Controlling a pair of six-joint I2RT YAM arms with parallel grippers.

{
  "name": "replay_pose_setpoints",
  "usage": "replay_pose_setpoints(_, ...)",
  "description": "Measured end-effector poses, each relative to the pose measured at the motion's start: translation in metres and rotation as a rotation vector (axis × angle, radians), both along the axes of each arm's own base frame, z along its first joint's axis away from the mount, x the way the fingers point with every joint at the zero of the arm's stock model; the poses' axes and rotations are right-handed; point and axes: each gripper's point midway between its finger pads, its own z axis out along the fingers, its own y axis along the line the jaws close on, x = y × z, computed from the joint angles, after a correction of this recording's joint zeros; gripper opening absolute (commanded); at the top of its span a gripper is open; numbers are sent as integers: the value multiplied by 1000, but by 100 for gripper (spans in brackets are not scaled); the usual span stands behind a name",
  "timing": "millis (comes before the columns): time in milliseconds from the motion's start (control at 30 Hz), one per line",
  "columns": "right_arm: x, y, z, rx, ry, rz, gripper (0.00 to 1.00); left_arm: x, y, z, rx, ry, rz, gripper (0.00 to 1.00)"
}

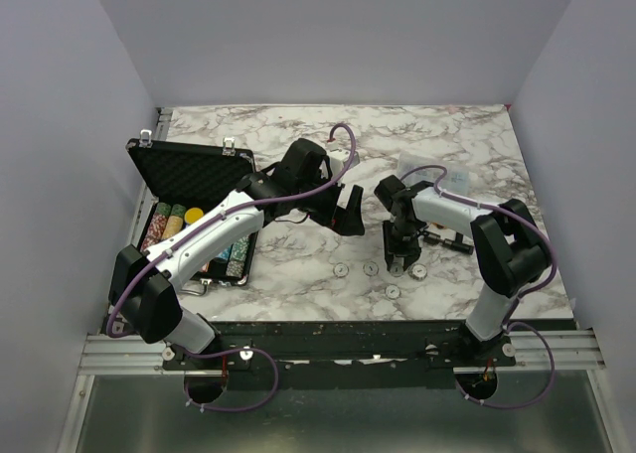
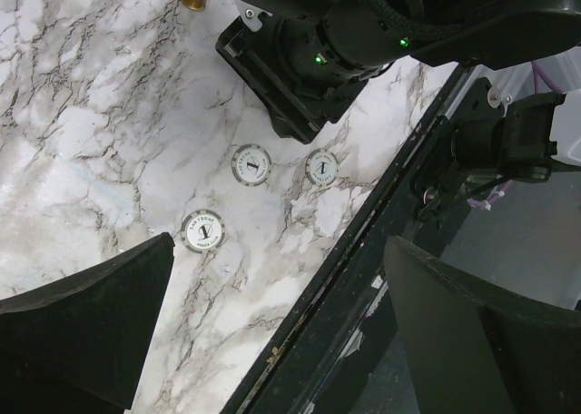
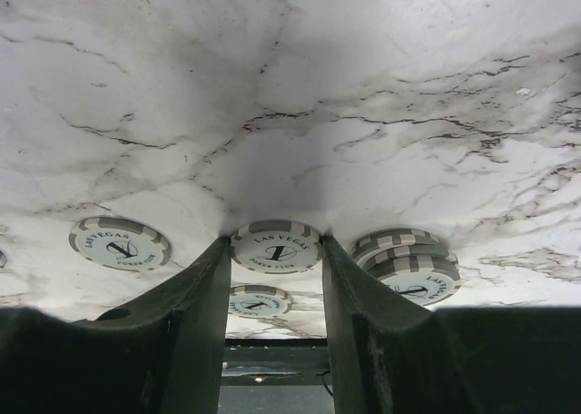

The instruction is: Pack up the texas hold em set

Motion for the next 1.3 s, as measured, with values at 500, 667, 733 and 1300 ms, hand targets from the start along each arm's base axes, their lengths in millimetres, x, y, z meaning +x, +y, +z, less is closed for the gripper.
replay_pose_setpoints(500,18,-15,47,-35,-160,-51,33,0,0,0,0,1,0,98)
replay_pose_setpoints(667,4,-46,47,-72,-139,-136,35,-1,-1,1,-4,4,-5,98)
replay_pose_setpoints(733,1,-56,44,-86,-125,-168,36,-1,-1,1,-8,5,-5,99)
replay_pose_setpoints(1300,-7,-59,33,-84,-71,-179,44,-1,-2,2,-11,3,-5,99)
